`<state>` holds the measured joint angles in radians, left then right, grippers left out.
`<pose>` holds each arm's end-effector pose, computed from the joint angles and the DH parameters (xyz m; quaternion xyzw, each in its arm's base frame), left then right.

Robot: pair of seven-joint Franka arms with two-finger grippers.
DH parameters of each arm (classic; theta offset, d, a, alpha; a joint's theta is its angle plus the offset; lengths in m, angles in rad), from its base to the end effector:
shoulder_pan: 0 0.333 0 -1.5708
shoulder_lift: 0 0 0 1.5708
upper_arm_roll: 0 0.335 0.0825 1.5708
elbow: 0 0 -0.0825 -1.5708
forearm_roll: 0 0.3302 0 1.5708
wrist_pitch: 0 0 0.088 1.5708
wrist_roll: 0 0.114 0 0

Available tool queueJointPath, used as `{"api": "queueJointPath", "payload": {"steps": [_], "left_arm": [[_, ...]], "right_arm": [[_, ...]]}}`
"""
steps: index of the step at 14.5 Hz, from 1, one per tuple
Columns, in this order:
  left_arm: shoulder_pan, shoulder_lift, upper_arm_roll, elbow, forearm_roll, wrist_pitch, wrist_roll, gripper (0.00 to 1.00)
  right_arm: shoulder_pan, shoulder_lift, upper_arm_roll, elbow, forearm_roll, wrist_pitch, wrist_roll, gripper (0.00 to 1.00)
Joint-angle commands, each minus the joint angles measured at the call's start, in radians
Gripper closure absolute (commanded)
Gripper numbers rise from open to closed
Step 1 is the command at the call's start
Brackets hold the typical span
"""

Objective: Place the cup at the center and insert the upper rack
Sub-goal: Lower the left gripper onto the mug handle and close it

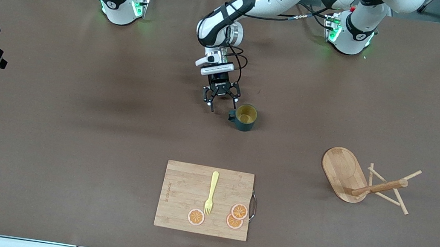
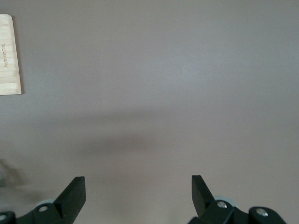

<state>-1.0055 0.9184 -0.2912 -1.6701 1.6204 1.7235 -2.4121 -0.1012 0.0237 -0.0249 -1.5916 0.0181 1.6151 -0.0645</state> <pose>0.2869 -0.5556 0.1419 -0.8118 -0.0533 -0.5712 0.1090 0.5081 -0.0622 0.6197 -0.9995 0.0312 -0.0007 0.0087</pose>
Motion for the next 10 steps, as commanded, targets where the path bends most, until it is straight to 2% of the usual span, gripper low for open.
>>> {"api": "queueJointPath", "payload": {"steps": [1,10], "left_arm": [[-0.01,0.022,0.012,0.015,0.035,-0.005,-0.019,0.1],[-0.005,0.04,0.035,0.03,0.079,0.011,-0.054,0.19]], "right_arm": [[-0.003,-0.034,0.005,-0.028,-0.013,0.008,0.003,0.0],[0.011,-0.033,0.01,-0.015,-0.015,-0.011,0.002,0.0]]}}
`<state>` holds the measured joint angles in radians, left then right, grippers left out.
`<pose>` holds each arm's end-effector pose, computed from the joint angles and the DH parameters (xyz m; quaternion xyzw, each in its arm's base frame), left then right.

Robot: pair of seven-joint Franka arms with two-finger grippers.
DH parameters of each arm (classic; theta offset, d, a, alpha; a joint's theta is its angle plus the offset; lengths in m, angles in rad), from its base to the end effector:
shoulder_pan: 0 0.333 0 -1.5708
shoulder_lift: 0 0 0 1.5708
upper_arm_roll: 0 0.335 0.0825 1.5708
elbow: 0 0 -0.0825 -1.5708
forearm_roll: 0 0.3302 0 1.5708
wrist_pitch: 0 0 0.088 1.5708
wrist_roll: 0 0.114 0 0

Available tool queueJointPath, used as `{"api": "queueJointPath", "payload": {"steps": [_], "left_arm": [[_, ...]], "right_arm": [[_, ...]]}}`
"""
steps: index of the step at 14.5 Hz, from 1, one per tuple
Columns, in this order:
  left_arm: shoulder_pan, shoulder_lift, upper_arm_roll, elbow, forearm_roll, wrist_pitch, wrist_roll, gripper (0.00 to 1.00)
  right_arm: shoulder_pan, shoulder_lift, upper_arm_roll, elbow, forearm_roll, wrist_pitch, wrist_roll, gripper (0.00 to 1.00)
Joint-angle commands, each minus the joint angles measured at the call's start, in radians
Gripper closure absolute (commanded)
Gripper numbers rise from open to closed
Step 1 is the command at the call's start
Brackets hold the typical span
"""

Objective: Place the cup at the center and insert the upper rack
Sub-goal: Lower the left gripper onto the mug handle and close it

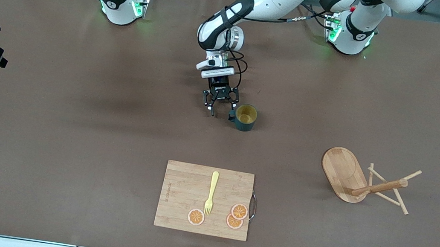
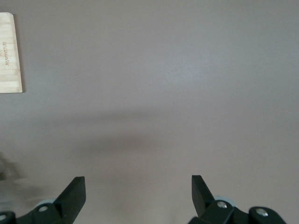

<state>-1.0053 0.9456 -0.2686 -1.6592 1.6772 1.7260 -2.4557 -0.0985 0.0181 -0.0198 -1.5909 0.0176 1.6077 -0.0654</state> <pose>0.2985 -0.5526 0.1302 -0.8001 -0.0528 -0.5899 0.0957 0.5062 -0.0581 0.6222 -0.9996 0.0268 -0.0001 0.0086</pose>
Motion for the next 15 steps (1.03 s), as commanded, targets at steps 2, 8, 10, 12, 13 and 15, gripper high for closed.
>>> {"api": "queueJointPath", "payload": {"steps": [2,8,10,12,13,15], "left_arm": [[-0.006,0.012,0.026,0.025,0.024,0.023,-0.012,0.2],[0.004,0.007,0.04,0.027,0.055,0.059,-0.032,0.24],[0.005,0.009,0.039,0.027,0.055,0.063,-0.032,0.28],[0.005,0.01,0.039,0.036,0.055,0.064,-0.032,0.39],[0.005,0.012,0.039,0.036,0.055,0.064,-0.034,0.47],[0.004,0.01,0.039,0.036,0.053,0.064,-0.037,0.63]], "right_arm": [[0.003,-0.027,0.003,-0.003,-0.015,-0.005,0.01,0.0],[0.006,-0.026,0.003,-0.004,-0.015,-0.008,0.006,0.0],[0.008,-0.026,0.003,-0.006,-0.015,-0.018,0.002,0.0],[0.008,-0.026,0.003,-0.006,-0.015,-0.019,0.002,0.0],[0.008,-0.024,0.003,-0.006,-0.015,-0.018,0.004,0.0],[0.006,-0.026,0.003,-0.003,-0.015,-0.017,0.006,0.0]]}}
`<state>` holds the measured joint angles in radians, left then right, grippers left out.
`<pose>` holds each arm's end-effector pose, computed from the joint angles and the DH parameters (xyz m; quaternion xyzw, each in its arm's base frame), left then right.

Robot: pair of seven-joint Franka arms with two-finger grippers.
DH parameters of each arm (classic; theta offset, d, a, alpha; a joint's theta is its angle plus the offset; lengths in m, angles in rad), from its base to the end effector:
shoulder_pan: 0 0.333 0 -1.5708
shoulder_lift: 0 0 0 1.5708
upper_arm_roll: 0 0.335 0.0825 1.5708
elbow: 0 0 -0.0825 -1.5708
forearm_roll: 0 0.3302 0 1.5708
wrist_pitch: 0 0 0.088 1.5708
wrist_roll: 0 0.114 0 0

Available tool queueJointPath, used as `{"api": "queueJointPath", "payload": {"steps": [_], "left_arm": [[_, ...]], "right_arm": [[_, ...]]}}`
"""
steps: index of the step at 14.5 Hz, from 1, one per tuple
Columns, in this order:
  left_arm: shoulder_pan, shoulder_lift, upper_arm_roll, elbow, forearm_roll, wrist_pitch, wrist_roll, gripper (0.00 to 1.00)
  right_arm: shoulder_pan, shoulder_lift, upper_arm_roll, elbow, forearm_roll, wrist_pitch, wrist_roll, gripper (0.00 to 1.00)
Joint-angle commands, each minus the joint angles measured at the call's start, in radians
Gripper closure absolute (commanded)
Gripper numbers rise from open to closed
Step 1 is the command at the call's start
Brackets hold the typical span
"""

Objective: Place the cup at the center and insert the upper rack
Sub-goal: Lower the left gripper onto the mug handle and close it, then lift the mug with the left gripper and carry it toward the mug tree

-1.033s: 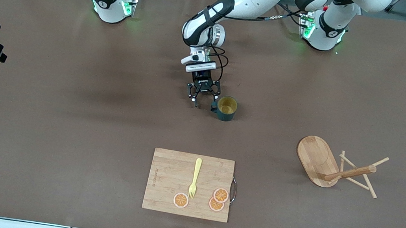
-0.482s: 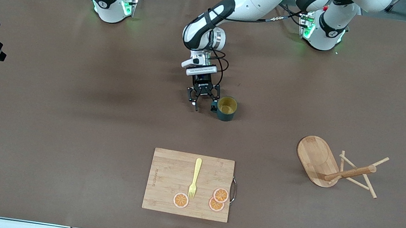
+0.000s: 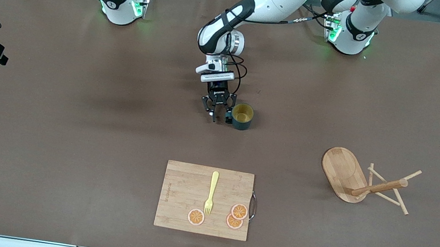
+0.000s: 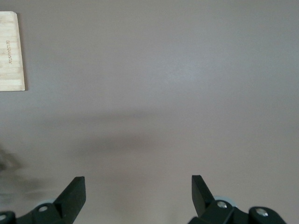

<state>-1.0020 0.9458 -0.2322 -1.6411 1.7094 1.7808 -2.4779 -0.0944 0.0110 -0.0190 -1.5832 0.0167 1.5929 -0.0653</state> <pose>0.3163 -0.5537 0.1326 -0.7987 -0.0556 -0.5945 0.0741 0.5030 -0.0553 0.6277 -0.9997 0.0242 -0.0001 0.0083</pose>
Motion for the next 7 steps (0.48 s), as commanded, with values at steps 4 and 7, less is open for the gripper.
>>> {"api": "queueJointPath", "payload": {"steps": [4,7], "left_arm": [[-0.001,0.01,0.002,0.012,0.018,0.008,-0.064,0.87],[-0.003,0.002,0.002,0.012,0.01,0.006,-0.114,1.0]], "right_arm": [[0.001,-0.017,0.001,-0.011,-0.014,-0.004,0.004,0.0],[0.001,-0.017,0.001,-0.011,-0.014,-0.004,0.005,0.0]]}}
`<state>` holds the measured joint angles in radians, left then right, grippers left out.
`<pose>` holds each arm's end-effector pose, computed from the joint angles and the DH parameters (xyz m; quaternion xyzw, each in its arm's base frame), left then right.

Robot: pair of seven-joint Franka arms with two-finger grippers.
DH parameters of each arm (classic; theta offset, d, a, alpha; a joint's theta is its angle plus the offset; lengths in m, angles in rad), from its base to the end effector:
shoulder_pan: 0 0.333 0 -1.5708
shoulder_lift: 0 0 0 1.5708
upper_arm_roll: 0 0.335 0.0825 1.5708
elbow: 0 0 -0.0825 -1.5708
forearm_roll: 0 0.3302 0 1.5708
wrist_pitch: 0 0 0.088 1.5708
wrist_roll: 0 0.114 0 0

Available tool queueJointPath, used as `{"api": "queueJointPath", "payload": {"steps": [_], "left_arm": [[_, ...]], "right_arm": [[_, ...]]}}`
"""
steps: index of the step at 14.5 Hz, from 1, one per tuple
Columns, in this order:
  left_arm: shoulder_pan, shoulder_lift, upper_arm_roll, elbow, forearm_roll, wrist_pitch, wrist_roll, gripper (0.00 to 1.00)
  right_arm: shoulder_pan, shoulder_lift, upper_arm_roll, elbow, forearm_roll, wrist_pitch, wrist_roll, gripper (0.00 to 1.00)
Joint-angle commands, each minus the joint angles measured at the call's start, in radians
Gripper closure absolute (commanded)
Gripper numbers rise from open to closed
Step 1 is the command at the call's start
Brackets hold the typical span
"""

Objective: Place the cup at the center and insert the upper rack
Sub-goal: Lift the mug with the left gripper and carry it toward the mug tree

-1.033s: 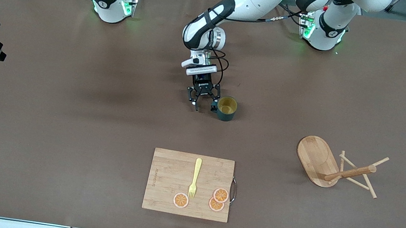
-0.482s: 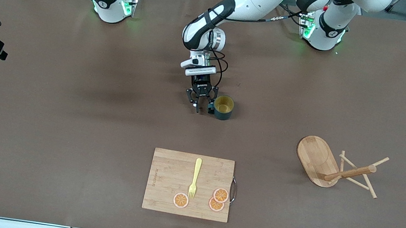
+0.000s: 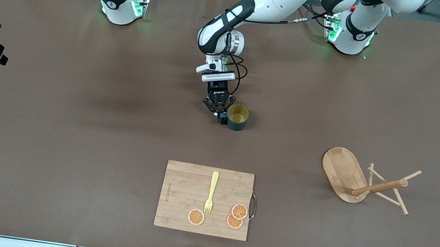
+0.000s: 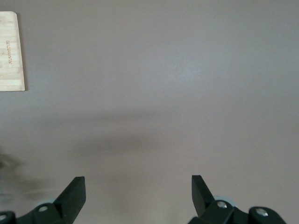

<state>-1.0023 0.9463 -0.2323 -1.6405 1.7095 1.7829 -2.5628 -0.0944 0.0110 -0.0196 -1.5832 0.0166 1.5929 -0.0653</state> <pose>0.3159 -0.5541 0.1323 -0.7962 -0.0890 -0.5965 0.0481 0.5030 -0.0557 0.6277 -0.9997 0.0245 -0.0001 0.0082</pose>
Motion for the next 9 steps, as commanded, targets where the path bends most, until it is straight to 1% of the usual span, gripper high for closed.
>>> {"api": "queueJointPath", "payload": {"steps": [1,3,4,5,7,8,9], "left_arm": [[-0.004,-0.006,0.001,0.011,0.007,0.003,-0.025,1.0],[0.004,-0.024,-0.01,0.011,0.001,0.004,-0.014,1.0],[0.005,-0.043,-0.013,0.013,-0.031,0.007,0.01,1.0],[0.005,-0.061,-0.015,0.018,-0.072,0.01,0.044,1.0],[0.016,-0.127,-0.016,0.021,-0.163,0.079,0.111,1.0],[0.03,-0.167,-0.016,0.024,-0.222,0.119,0.148,1.0],[0.043,-0.2,-0.016,0.046,-0.297,0.157,0.203,1.0]], "right_arm": [[0.001,-0.017,0.001,-0.011,-0.014,-0.002,0.005,0.0],[0.001,-0.017,0.003,-0.009,-0.014,-0.002,0.005,0.0],[0.001,-0.019,0.001,-0.008,-0.014,-0.004,0.004,0.0],[0.001,-0.019,0.001,-0.009,-0.014,-0.004,0.004,0.0],[0.002,-0.019,0.003,-0.009,-0.014,-0.005,0.004,0.0],[0.004,-0.017,0.003,-0.009,-0.014,-0.005,0.004,0.0],[0.004,-0.017,0.003,-0.009,-0.014,-0.005,0.004,0.0]]}}
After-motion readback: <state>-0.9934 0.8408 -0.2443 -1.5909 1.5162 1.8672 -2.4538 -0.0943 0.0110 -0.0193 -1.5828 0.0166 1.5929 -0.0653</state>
